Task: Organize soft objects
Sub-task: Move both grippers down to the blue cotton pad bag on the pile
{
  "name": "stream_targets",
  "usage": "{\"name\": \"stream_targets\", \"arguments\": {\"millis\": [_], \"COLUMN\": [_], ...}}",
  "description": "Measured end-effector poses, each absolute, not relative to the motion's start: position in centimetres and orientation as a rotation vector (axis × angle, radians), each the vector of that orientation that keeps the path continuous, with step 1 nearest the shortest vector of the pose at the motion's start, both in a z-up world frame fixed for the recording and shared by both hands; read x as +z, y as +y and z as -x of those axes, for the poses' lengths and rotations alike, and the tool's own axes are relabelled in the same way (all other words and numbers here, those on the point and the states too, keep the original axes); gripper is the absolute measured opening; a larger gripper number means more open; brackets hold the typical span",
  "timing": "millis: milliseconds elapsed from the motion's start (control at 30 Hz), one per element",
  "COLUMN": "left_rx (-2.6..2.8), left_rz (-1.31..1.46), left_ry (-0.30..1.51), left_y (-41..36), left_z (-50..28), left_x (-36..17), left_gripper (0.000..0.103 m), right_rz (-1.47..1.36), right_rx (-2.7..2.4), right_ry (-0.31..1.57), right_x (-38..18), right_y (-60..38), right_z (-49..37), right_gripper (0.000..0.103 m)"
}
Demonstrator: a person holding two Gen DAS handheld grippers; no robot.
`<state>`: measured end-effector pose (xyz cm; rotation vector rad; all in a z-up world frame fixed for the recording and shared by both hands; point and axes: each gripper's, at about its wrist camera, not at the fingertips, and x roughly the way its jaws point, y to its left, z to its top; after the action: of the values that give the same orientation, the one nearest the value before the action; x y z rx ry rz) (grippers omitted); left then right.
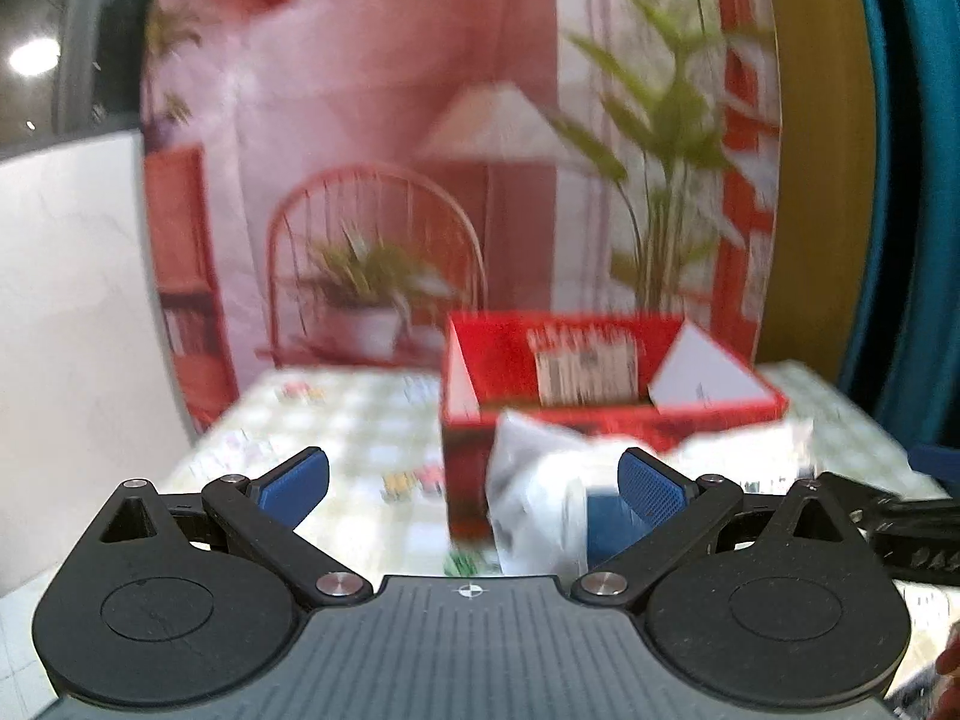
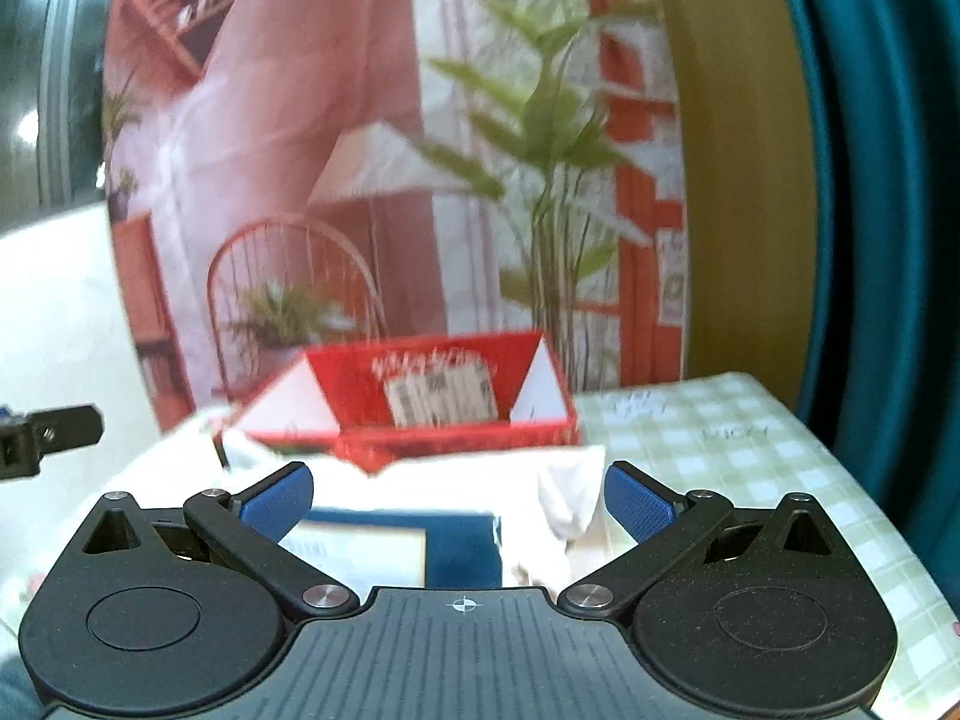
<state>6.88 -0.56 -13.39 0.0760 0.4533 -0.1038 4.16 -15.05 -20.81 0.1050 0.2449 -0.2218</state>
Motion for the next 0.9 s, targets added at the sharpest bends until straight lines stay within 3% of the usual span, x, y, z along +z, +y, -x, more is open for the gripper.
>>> {"name": "stream_targets", "arguments": {"millis": [500, 633, 767, 900], "left_rx": [-0.193, -0.219, -0.252, -0.273], "left_rz": [-0.108, -0.079, -0.065, -0.054], "left_ry": [0.719, 0.745, 0.766, 0.749], "left_y": [-0.4, 0.1, 0.2, -0.1], "left_z": [-11.6, -12.0, -12.4, -11.8], "left_x": [-21.6, -22.3, -22.8, -22.5], "left_gripper": [0.103, 0.099, 0.085, 0.084], "right_rz": [-0.155, -0.162, -0.168, -0.181], "right_rx": [-0.117, -0.091, -0.059, -0.036], "right_ry": [0.417, 0.468, 0.502, 0.510], "right_x": [-27.0, -27.8, -28.5, -28.6], "right_y": [-15.7, -15.7, -15.4, -15.4], "right_z": [-7.4, -7.8, -8.1, -8.0], "right_gripper": [0.101, 0.091, 0.079, 0.075]}}
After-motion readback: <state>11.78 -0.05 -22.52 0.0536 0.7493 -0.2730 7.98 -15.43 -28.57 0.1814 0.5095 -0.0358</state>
